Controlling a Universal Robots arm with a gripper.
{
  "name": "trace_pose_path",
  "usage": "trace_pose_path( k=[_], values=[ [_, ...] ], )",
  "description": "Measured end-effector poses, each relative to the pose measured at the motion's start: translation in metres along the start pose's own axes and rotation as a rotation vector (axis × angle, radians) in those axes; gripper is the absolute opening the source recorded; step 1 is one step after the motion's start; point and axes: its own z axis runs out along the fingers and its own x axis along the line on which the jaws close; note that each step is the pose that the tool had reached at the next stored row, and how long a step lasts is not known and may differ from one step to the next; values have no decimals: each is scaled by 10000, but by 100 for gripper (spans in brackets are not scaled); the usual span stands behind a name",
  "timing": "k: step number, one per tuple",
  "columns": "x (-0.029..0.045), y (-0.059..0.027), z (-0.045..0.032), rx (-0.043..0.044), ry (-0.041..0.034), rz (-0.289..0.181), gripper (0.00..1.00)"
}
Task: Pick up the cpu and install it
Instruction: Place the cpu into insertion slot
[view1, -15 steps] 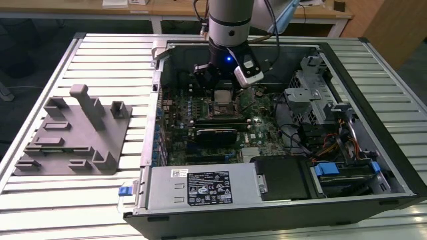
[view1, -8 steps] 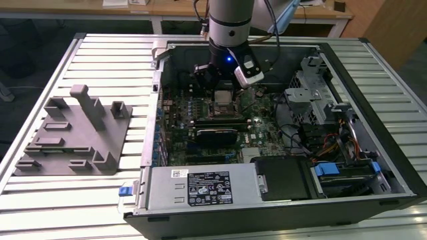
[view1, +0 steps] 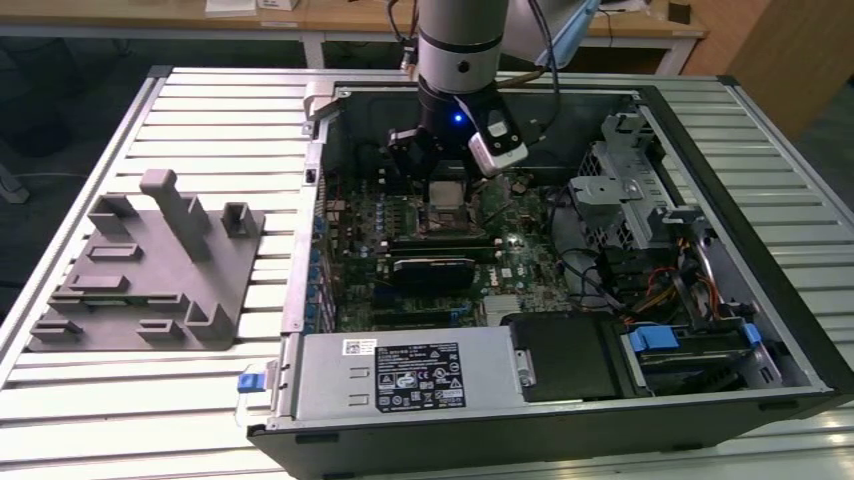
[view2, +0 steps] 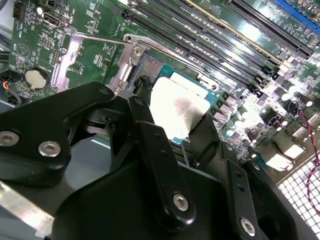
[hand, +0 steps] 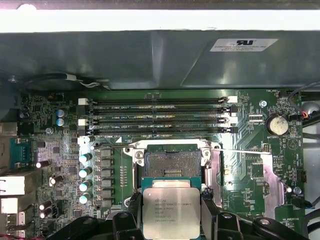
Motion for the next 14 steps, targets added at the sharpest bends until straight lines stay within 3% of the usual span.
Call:
trace_pose_path(
  k=[4, 14],
  values=[
    [0, 0, 1, 10, -12, 360, 55],
    [0, 0, 5, 52, -71, 2125, 55]
  ],
)
